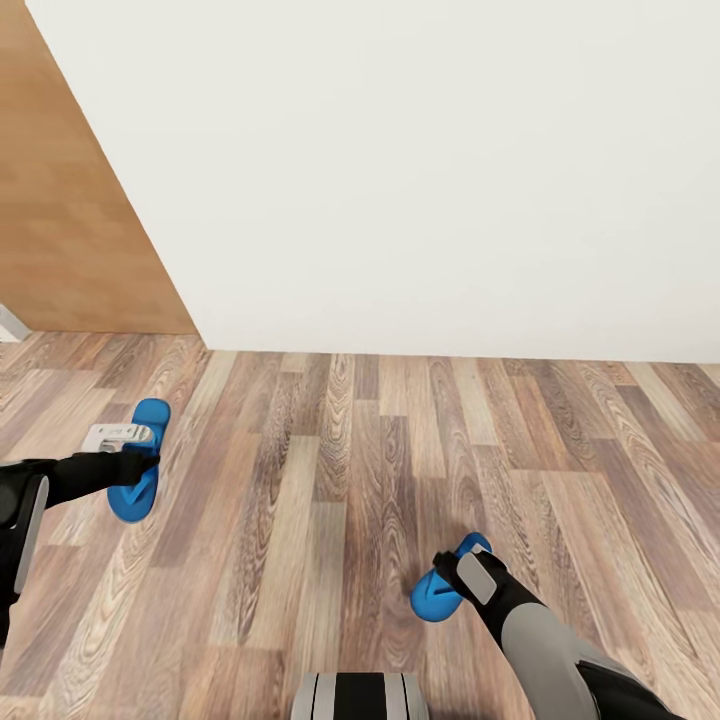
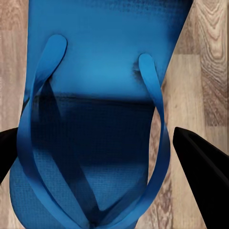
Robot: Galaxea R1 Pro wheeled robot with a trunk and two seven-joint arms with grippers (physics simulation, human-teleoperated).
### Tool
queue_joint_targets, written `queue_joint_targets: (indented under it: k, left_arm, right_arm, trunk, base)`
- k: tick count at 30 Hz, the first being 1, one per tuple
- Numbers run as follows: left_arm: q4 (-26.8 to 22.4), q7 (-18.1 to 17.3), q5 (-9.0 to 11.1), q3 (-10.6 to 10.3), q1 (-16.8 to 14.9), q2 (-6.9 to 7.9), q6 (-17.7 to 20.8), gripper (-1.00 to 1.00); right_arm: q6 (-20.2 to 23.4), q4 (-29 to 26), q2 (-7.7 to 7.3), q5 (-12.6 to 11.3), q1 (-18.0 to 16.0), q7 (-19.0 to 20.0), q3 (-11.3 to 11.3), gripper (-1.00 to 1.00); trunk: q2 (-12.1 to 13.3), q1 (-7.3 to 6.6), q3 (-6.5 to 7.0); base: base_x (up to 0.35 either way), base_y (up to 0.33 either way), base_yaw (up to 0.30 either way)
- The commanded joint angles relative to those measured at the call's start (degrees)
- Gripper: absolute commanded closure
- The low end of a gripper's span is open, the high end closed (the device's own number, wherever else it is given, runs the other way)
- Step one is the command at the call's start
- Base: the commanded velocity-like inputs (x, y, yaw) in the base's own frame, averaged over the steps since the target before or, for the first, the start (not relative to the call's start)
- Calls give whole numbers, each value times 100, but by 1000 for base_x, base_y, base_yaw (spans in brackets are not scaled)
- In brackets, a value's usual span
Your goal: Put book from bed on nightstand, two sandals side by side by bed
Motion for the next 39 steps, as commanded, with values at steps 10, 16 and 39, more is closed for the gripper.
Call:
queue_joint_targets:
  k: [10, 16, 39]
  left_arm:
    - [-4, -66, -61, -5, -12, -10, 17, 100]
    - [-4, -66, -59, -4, -13, -12, 17, 100]
    - [4, -66, -65, -12, -13, -12, 17, 100]
  right_arm:
    - [24, -21, 8, -51, 3, -38, 28, 100]
    - [24, -22, 10, -49, 1, -38, 34, 100]
    - [-26, -183, 41, -25, -1, -58, 521, 100]
  trunk:
    - [12, -26, 218]
    - [20, -42, 351]
    - [51, -101, 861]
  base:
    - [0, 0, 0]
    - [0, 0, 0]
    - [0, 0, 0]
